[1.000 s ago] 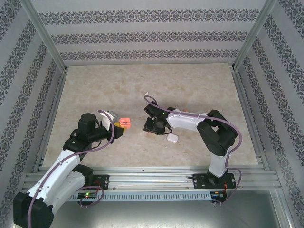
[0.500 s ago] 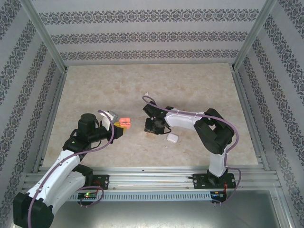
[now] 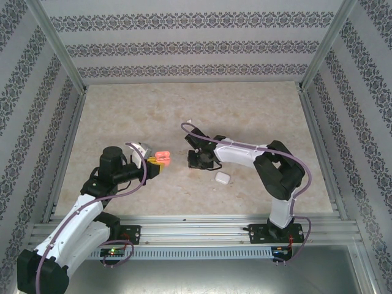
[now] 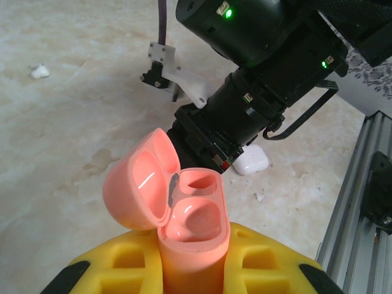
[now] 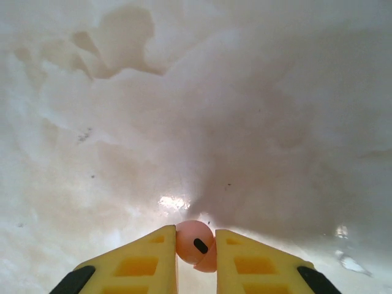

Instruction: Insert wireless bluetooth earbuds into charging case

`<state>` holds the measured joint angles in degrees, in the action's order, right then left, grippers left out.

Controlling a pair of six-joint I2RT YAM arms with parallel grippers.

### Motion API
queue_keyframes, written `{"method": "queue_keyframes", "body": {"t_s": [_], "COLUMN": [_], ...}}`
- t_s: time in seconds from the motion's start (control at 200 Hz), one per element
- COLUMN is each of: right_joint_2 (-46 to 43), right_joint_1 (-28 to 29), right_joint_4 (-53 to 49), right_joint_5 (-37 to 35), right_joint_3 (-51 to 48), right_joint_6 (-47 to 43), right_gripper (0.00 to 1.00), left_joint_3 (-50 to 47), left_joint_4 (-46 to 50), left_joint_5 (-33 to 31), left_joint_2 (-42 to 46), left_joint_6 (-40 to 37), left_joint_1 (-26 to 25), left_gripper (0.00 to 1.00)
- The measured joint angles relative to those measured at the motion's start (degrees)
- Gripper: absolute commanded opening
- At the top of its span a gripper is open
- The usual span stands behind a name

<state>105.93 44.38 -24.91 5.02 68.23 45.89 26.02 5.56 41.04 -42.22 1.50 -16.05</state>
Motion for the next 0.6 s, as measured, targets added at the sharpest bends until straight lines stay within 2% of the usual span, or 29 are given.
{"method": "queue_keyframes", "body": {"t_s": [0.26, 0.6], "right_joint_2": [-13.77, -31.54], "right_joint_1": [0.98, 8.37], "right_joint_4": [0.31, 5.77], "right_joint_5": [-7.85, -18.43], "right_joint_3": [-0.63, -3.02], "right_joint_6": [-10.56, -26.91], "right_gripper": [0.16, 0.12], "left_joint_3": [-1.07, 0.31], "left_joint_4": [-5.97, -13.18], "left_joint_5": [3.58, 6.19], "left_joint_2": [0.09, -5.73], "left_joint_6": [0.00, 0.39], "left_joint_1": [0.00, -0.13], "left_gripper": [0.00, 0.00]}}
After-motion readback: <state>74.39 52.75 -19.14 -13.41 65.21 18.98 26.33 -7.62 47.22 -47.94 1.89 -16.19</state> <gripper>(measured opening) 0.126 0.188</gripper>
